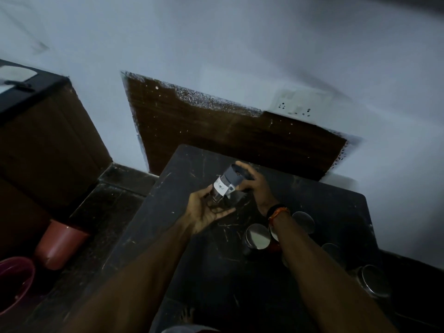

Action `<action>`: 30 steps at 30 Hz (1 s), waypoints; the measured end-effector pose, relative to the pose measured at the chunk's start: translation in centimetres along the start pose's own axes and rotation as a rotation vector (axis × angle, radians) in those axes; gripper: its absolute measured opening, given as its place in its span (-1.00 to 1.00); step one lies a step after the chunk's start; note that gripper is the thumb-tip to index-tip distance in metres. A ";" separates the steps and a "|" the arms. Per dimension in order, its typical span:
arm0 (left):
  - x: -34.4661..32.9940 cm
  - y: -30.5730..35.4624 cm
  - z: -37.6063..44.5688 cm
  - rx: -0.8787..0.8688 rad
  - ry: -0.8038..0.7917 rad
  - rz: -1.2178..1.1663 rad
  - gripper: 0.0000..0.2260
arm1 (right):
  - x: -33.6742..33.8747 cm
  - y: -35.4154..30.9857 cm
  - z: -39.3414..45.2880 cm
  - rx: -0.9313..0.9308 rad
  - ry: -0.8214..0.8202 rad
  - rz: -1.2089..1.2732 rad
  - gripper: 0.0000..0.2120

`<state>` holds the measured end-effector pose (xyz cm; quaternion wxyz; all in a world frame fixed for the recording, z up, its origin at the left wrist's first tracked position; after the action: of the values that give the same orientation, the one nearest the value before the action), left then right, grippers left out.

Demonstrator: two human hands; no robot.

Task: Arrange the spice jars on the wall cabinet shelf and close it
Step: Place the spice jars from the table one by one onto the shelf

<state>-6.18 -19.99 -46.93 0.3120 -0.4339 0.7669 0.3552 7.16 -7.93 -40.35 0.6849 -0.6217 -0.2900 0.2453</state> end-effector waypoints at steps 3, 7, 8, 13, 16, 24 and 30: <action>-2.1 -0.1 0.0 -0.067 -0.074 -0.039 -0.55 | 1.1 -1.3 0.1 0.031 0.057 0.086 -0.23; -5.1 0.2 -0.5 -0.177 -0.079 0.048 -0.53 | 2.1 -2.1 0.3 0.046 0.184 0.255 -0.17; -5.9 0.3 -0.6 -0.192 -0.076 0.073 -0.52 | 2.4 -2.4 0.4 0.054 0.229 0.299 -0.18; -10.2 0.4 -1.1 -0.294 -0.108 0.181 -0.34 | 3.6 -4.0 1.1 0.122 0.334 0.444 -0.29; -12.0 0.4 -1.3 -0.316 -0.120 0.163 -0.29 | 4.4 -5.6 1.4 0.146 0.311 0.474 -0.28; -17.2 2.6 -2.0 -0.415 -0.153 0.299 -0.39 | 6.9 -12.3 2.2 0.295 0.285 0.361 -0.40; -21.9 5.3 -3.1 -0.464 -0.246 0.368 -0.38 | 8.4 -18.0 3.5 0.395 0.301 0.311 -0.36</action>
<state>-1.98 -10.82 -26.50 0.2257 -0.3014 0.6875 0.6210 10.24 -1.44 -21.52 0.7822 -0.5429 -0.0331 0.3039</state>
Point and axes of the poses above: each hand's wrist, its own z-axis towards the middle knuckle, its own x-axis out of the back of the hand, y = z × x, the point moved 1 cm from there along z, towards the middle knuckle, and after that the axes turned 15 degrees about x, right-handed, at the moved point
